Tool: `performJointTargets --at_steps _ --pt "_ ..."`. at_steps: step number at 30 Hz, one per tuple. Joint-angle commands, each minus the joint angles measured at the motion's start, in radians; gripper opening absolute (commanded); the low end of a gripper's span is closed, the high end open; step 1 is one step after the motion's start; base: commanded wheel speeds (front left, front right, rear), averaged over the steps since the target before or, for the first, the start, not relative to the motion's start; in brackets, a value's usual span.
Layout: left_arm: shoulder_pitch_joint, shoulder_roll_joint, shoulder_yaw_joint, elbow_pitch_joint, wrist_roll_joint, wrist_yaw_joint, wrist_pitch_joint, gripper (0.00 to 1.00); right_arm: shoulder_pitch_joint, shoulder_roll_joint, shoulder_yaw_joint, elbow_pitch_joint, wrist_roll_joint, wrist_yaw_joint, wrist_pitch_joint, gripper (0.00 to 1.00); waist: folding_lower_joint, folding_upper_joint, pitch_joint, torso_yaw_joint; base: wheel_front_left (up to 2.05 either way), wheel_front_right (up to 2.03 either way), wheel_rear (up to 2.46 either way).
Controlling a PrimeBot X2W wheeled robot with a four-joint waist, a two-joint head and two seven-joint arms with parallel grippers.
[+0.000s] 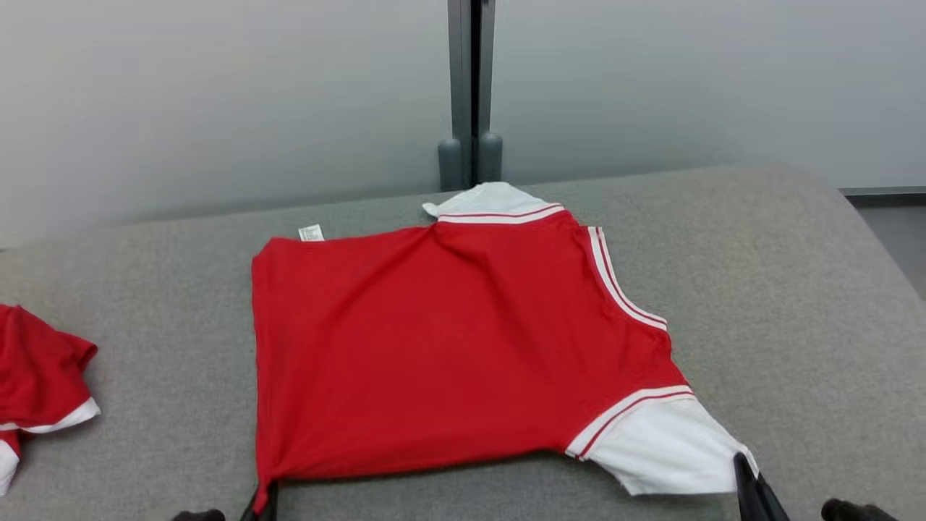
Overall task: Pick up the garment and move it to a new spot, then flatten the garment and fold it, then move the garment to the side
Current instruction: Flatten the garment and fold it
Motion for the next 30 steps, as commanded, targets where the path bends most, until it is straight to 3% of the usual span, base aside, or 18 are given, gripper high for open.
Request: performJointTargets --at_steps 1,12,24,30 --pt "0.030 -0.010 0.010 -0.003 0.020 0.003 -0.003 0.00 0.038 -0.007 -0.005 0.008 0.006 0.000 -0.003 0.00 0.0004 0.0005 -0.031 -0.014 0.00 0.00 0.00" --pt "0.147 -0.036 0.026 -0.057 0.072 0.003 -0.003 0.00 0.149 -0.007 -0.052 -0.040 0.054 0.000 -0.004 0.00 0.0004 0.0005 -0.058 0.015 0.00 0.00 0.00" --pt "-0.026 -0.002 -0.074 -0.097 0.023 0.003 -0.003 0.00 -0.123 -0.006 -0.061 -0.037 0.035 0.000 -0.004 0.00 0.0004 0.0005 0.008 0.048 0.00 0.00 0.00" --pt "-0.136 0.041 -0.134 -0.093 -0.029 0.003 -0.003 0.00 -0.282 -0.006 -0.068 0.017 -0.011 0.000 -0.004 0.00 0.0004 0.0005 0.092 0.072 0.00 0.00 0.00"
